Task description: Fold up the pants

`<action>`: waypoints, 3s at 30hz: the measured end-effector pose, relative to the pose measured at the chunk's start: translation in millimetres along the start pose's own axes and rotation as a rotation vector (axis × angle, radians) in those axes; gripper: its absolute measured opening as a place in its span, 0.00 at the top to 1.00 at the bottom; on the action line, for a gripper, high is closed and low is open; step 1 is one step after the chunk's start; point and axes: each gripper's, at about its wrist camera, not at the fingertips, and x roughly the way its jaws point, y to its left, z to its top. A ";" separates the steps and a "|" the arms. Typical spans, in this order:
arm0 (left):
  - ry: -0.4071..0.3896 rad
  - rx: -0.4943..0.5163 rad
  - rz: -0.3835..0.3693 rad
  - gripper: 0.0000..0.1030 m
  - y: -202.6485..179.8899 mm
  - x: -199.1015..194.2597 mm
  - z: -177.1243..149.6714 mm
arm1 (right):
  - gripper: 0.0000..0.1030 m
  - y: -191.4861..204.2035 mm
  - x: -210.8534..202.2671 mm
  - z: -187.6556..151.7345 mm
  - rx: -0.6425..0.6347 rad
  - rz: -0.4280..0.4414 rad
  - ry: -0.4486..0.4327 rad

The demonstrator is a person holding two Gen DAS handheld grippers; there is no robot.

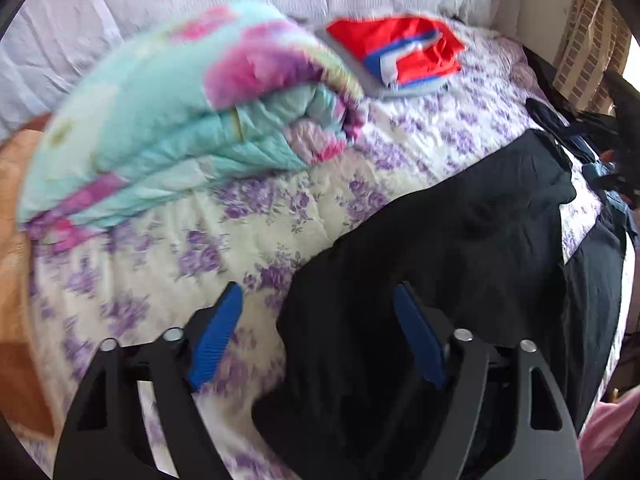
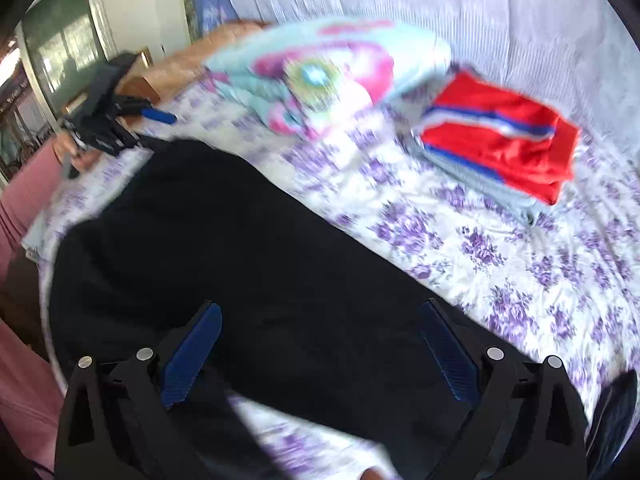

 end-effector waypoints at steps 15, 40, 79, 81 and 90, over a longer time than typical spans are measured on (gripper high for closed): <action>0.148 0.070 -0.201 0.47 25.9 65.3 5.3 | 0.87 -58.5 116.2 20.6 -0.089 0.065 0.231; -0.231 0.360 -0.185 0.91 -124.8 -177.2 -111.0 | 0.95 127.1 -125.3 -123.0 -0.293 -0.069 0.034; -0.165 0.092 -0.328 0.23 -161.2 -97.4 -185.3 | 0.55 257.2 -26.9 -164.4 -0.048 0.271 -0.178; 0.009 0.036 -0.275 0.26 -149.6 -51.0 -193.7 | 0.63 265.8 0.3 -179.7 -0.051 0.311 -0.034; -0.158 0.002 -0.237 0.19 -121.2 -102.8 -195.6 | 0.42 252.6 -39.0 -174.2 0.008 0.312 -0.171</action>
